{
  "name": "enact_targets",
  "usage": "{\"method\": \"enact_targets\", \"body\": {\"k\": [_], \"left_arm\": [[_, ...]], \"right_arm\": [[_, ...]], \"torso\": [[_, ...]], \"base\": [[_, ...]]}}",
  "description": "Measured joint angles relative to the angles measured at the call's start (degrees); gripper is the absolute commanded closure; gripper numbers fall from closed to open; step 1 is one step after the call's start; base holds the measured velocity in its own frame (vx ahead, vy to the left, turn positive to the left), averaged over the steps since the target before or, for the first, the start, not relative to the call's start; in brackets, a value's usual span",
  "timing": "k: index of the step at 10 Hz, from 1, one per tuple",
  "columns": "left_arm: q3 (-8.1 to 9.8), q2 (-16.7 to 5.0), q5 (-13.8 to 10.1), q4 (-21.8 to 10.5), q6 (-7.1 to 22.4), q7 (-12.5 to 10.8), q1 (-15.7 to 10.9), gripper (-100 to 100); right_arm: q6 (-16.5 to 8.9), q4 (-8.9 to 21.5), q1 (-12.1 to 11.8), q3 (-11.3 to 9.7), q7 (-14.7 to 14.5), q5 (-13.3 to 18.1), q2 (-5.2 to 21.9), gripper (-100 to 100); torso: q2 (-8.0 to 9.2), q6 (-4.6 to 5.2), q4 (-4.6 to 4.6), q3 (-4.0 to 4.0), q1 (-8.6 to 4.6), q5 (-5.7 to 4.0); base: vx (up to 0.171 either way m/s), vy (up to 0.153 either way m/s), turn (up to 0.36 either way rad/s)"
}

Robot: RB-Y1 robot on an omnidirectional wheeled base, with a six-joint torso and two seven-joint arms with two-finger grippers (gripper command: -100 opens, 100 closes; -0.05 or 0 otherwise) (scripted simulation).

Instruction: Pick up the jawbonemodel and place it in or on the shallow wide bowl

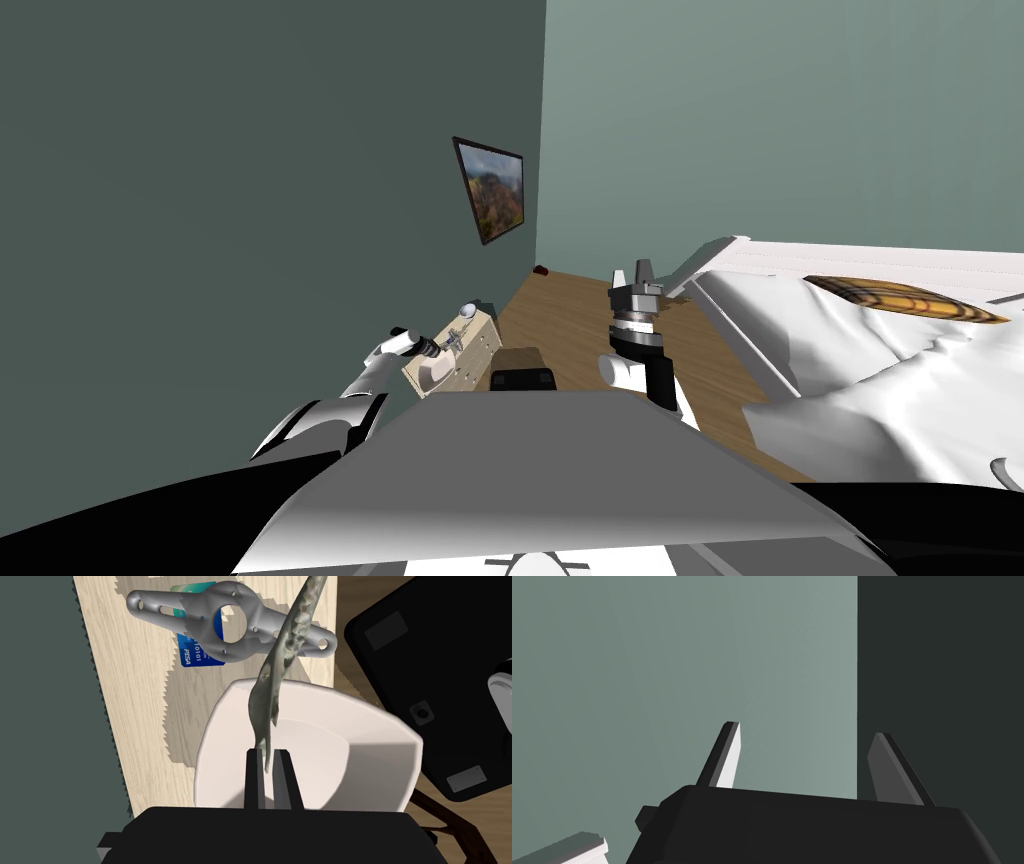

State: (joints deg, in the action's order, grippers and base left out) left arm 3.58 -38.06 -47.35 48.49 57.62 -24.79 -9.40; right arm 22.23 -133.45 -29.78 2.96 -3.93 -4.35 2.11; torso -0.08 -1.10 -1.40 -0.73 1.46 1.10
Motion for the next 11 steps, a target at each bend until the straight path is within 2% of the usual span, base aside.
{"method": "enact_targets", "body": {"k": [2, 3, 7, 8, 9, 11], "left_arm": [[-0.19, -0.65, -0.11, 0.44, 1.96, -0.25, 0.34, 100], [-0.22, -0.68, -0.11, 0.32, 2.12, -0.19, 0.40, -100], [-0.22, -0.68, -0.10, 0.32, 2.12, -0.19, 0.42, -100], [-0.22, -0.68, -0.10, 0.32, 2.12, -0.19, 0.42, 0], [-0.22, -0.68, -0.10, 0.32, 2.12, -0.19, 0.42, -100], [2.42, -1.17, 0.64, 0.35, 3.62, 2.73, 0.54, -100]], "right_arm": [[0.00, 0.00, 0.00, 0.00, 0.00, 0.00, 0.00, 0], [0.00, 0.00, 0.00, 0.00, 0.00, 0.00, 0.00, 0], [0.00, 0.00, 0.00, 0.00, 0.00, 0.00, 0.00, 0], [0.00, 0.00, 0.00, 0.00, 0.00, 0.00, 0.00, 0], [0.00, 0.00, 0.00, 0.00, 0.00, 0.00, 0.00, 0], [0.00, 0.00, -0.01, 0.00, 0.00, 0.00, 0.00, 0]], "torso": [[0.19, -0.07, 0.02, 0.10, -0.04, -0.02], [0.09, 0.02, 0.04, 0.07, -0.01, -0.01], [-0.09, 0.03, 0.00, -0.04, 0.00, 0.00], [-0.10, 0.03, 0.00, -0.05, 0.00, 0.00], [-0.10, 0.03, 0.00, -0.05, 0.00, 0.00], [-0.48, 0.04, -0.08, -0.27, -0.30, -0.07]], "base": [[-0.058, -0.013, 0.084], [-0.007, -0.001, -0.003], [0.000, 0.000, 0.000], [0.000, 0.000, 0.000], [0.095, -0.058, 0.276], [0.140, -0.099, 0.188]]}}
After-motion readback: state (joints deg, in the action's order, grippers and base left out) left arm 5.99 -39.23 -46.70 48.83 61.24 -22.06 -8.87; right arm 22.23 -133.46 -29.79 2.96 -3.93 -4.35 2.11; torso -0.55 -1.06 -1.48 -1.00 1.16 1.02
